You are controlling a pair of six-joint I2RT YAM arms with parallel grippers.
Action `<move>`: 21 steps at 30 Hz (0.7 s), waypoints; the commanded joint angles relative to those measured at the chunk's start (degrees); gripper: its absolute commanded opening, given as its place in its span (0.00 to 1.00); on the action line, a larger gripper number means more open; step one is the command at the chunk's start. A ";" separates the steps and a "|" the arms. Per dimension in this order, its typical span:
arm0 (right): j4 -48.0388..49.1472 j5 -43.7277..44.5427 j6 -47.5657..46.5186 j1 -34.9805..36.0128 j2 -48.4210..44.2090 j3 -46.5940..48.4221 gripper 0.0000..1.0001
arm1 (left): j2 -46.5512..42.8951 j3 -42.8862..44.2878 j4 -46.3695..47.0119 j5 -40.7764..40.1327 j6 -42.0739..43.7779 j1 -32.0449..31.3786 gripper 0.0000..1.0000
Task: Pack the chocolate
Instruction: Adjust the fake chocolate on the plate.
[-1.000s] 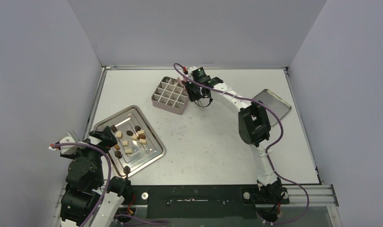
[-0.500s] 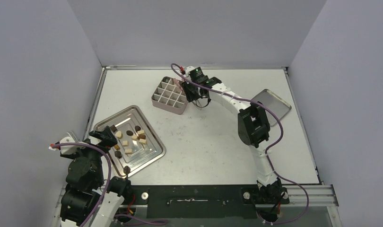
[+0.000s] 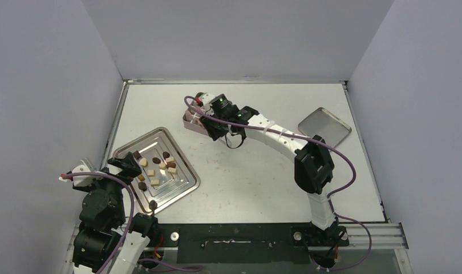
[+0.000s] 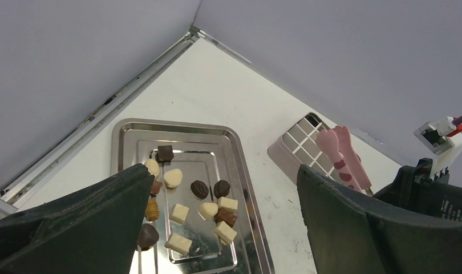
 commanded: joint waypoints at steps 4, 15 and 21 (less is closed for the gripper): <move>-1.01 0.98 -3.87 8.49 -4.74 -2.43 0.41 | -0.03 0.84 1.49 -0.65 -0.03 0.49 0.97; -8.85 0.43 -6.43 18.94 -0.40 -0.59 0.41 | -0.49 1.30 0.76 -2.03 -0.57 0.32 0.97; -10.02 -0.11 -6.05 19.96 0.64 -2.26 0.41 | -0.39 1.35 0.68 -2.14 -0.67 0.23 0.97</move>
